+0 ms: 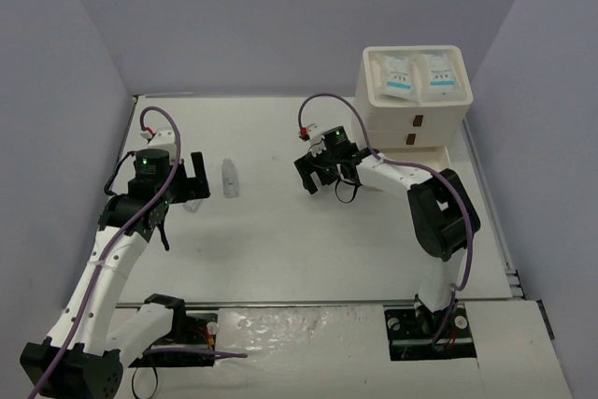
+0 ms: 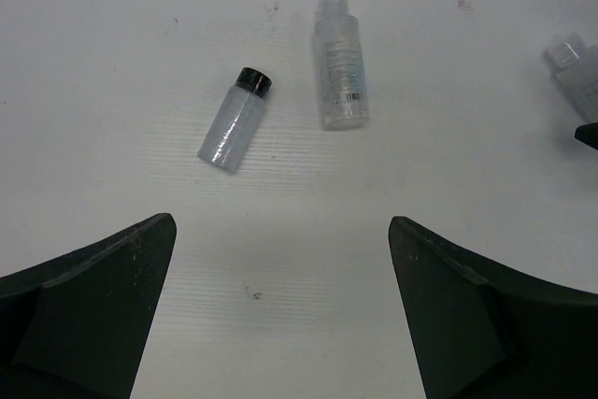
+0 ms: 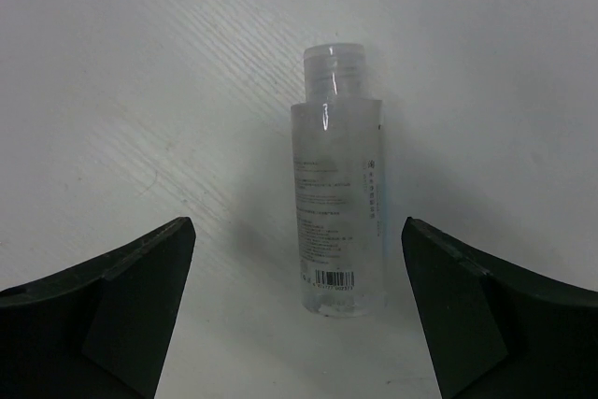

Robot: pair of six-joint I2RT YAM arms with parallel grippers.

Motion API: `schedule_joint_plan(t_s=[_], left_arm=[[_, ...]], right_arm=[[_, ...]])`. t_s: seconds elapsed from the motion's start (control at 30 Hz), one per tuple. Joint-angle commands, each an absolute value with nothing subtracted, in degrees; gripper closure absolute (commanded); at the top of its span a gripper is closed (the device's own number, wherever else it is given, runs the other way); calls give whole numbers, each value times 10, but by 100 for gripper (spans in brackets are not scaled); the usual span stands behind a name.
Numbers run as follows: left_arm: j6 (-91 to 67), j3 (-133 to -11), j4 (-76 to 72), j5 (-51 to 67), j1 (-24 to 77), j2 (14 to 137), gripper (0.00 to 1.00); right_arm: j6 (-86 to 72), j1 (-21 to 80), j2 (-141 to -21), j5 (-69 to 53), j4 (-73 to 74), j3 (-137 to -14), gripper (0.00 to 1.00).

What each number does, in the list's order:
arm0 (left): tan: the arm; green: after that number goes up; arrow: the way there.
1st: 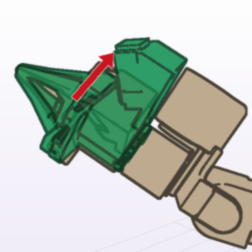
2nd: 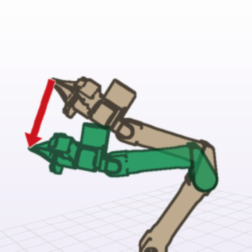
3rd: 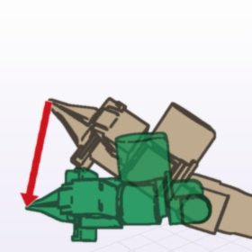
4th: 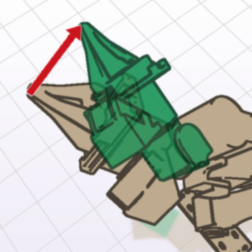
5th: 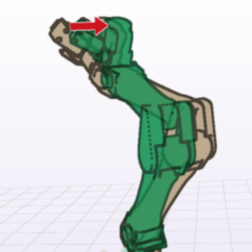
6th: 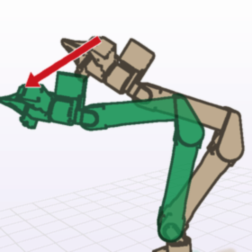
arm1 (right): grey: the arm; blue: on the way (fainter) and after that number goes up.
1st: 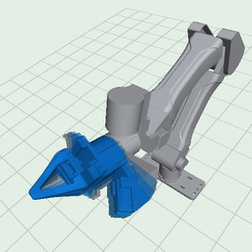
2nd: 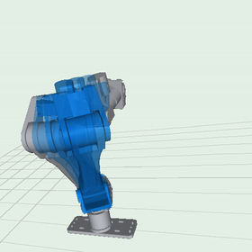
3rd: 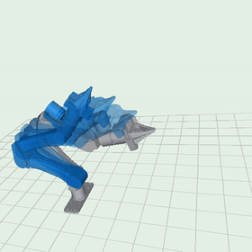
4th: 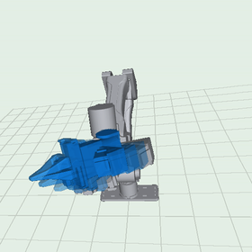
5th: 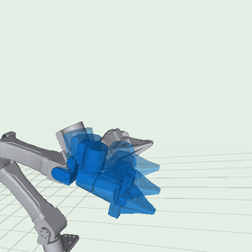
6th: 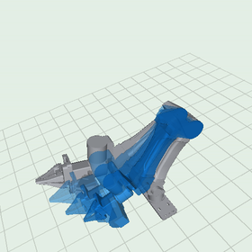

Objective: Organize the makeup

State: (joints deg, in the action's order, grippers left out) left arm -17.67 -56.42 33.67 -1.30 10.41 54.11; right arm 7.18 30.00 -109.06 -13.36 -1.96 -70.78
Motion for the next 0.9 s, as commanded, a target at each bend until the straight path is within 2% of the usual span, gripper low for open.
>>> schedule_joint_plan(t_s=[0.0, 0.1, 0.2, 0.33, 0.4, 0.53, 0.57, 0.7, 0.87], left_arm=[[-183, -573, 313, -15, 98, 540, 3], [-183, -574, 314, -14, 98, 541, 3], [-183, -574, 312, -13, 98, 541, 3], [-184, -573, 313, -13, 98, 541, 3], [-184, -573, 314, -14, 98, 540, 3], [-184, -573, 315, -14, 98, 539, 3], [-184, -573, 314, -14, 98, 539, 3], [-184, -572, 315, -14, 98, 539, 3], [-185, -572, 314, -14, 98, 539, 3]], right_arm=[[86, 297, -1107, -125, -43, -757, 16], [87, 301, -1114, -119, -47, -755, 24], [81, 302, -1113, -114, -57, -747, 37], [69, 301, -1117, -108, -65, -747, 63], [64, 301, -1123, -105, -64, -749, 71], [57, 302, -1122, -108, -65, -743, 97], [54, 302, -1117, -108, -67, -740, 100], [17, 301, -1062, -104, -102, -701, 100], [-87, 295, -934, -97, -189, -609, 100]])
